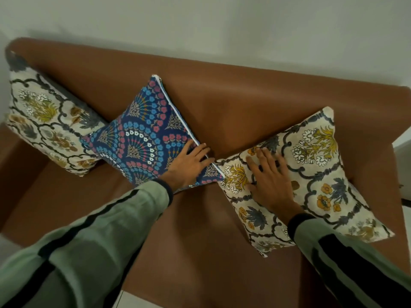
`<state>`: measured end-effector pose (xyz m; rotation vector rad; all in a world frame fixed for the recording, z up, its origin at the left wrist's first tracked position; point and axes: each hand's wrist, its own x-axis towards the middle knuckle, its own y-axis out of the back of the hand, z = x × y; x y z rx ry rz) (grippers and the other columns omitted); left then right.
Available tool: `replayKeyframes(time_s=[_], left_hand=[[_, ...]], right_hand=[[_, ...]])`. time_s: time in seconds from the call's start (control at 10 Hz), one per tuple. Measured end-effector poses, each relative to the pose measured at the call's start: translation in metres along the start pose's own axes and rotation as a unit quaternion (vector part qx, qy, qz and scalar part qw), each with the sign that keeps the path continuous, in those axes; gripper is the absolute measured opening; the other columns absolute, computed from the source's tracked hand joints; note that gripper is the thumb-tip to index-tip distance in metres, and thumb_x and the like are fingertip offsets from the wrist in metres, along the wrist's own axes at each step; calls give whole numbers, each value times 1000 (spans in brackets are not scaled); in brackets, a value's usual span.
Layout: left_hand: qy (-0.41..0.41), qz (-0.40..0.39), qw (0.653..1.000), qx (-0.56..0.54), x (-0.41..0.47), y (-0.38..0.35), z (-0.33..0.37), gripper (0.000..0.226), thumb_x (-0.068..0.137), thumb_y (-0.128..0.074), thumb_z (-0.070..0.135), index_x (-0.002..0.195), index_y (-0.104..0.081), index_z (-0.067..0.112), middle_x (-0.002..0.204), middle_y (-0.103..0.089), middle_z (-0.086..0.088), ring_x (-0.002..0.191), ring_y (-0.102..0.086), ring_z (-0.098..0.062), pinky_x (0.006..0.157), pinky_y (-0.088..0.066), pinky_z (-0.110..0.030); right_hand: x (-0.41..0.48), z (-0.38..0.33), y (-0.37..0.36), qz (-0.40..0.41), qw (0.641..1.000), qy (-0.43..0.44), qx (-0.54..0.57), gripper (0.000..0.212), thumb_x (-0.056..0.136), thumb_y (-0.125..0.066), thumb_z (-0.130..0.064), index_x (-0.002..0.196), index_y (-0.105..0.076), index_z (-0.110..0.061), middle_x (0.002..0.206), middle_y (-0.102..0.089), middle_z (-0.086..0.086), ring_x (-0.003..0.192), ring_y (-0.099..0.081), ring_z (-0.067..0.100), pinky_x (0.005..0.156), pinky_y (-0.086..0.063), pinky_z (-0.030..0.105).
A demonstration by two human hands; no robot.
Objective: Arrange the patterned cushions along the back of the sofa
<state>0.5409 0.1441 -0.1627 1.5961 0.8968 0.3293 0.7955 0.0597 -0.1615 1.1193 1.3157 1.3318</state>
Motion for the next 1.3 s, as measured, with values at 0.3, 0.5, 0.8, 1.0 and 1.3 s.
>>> replayKeyframes(time_s=[0.3,0.5,0.8,1.0,1.3], left_hand=[[198,178,959,-92,-86,-31,-2,63,99,-43,44,154,-26,21,161,-24,-13,149,-23,-32,115,-19,-64],[304,208,914,-169,-91,-59,-89,65,99,-33,55,156,-15,29,165,-11,-12,151,-4,-34,113,-9,-72],[174,246,945,-130,-69,-117,-178,71,96,-30,67,155,-13,31,164,-14,-16,151,-7,-36,113,-10,-71],[180,198,952,-151,-93,-128,-202,73,97,-22,68,156,-4,30,164,-11,-17,151,-9,-32,115,-9,-70],[266,171,942,-109,-193,-11,-284,73,95,-13,68,156,-7,29,164,-14,-13,150,-14,-32,115,-13,-67]], right_hand=[[22,-99,-4,23,985,57,161,59,99,-44,-32,153,-24,-19,162,-24,15,150,-18,30,114,-30,55],[70,-185,-23,58,981,100,157,62,103,-32,-45,156,-8,-24,166,-10,12,153,-6,29,118,-20,58],[113,-219,-76,102,992,-17,71,70,102,-26,-57,157,-7,-19,166,-12,8,153,-4,24,121,-12,57],[97,-223,-66,73,984,-127,98,76,99,-27,-62,156,-4,-18,166,-10,9,153,-2,24,121,-7,56],[95,-178,91,65,977,-178,95,73,95,-13,-65,155,-13,-24,164,-19,10,151,-13,28,117,-9,64]])
